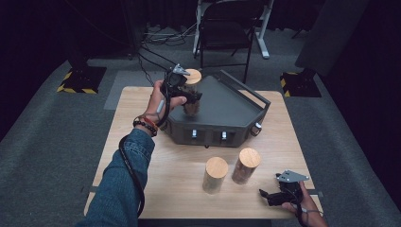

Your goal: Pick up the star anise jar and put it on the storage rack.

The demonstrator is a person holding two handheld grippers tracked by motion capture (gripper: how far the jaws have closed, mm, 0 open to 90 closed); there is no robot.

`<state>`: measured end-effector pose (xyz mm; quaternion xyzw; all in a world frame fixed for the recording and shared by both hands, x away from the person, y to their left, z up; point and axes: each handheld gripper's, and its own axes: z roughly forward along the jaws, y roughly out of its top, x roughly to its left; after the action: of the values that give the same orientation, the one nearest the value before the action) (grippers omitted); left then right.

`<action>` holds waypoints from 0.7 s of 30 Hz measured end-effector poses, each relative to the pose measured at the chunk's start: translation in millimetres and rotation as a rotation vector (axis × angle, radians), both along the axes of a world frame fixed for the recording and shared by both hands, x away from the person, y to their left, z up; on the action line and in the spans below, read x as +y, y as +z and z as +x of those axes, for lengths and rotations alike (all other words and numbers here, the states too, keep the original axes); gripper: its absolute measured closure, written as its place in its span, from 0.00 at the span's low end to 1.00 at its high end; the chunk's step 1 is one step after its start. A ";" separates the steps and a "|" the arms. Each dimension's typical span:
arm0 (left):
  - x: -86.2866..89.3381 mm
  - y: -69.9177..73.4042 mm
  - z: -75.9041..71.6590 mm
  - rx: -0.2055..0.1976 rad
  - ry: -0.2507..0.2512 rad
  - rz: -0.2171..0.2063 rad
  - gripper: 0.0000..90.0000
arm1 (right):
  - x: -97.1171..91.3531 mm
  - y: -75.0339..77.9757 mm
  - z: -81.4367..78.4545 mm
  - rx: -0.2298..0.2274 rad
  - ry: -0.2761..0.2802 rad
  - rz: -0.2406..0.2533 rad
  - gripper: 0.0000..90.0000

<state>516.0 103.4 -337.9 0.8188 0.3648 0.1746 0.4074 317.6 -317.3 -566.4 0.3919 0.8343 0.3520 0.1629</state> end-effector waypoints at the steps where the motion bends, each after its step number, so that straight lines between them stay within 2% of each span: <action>1: -0.9 -1.6 1.4 0.004 0.006 -0.005 0.27 | 0.0 0.0 0.0 0.000 0.000 0.000 0.00; 14: -9.0 -16.5 11.7 0.024 0.040 0.023 0.27 | 0.0 0.0 0.0 0.000 0.000 0.000 0.00; 21: -11.2 -24.7 14.6 0.030 0.045 0.016 0.27 | 0.0 0.0 0.0 0.000 0.000 0.000 0.00</action>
<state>530.7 92.1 -362.6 0.8161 0.3878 0.1743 0.3915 317.6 -317.3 -566.4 0.3919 0.8343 0.3519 0.1629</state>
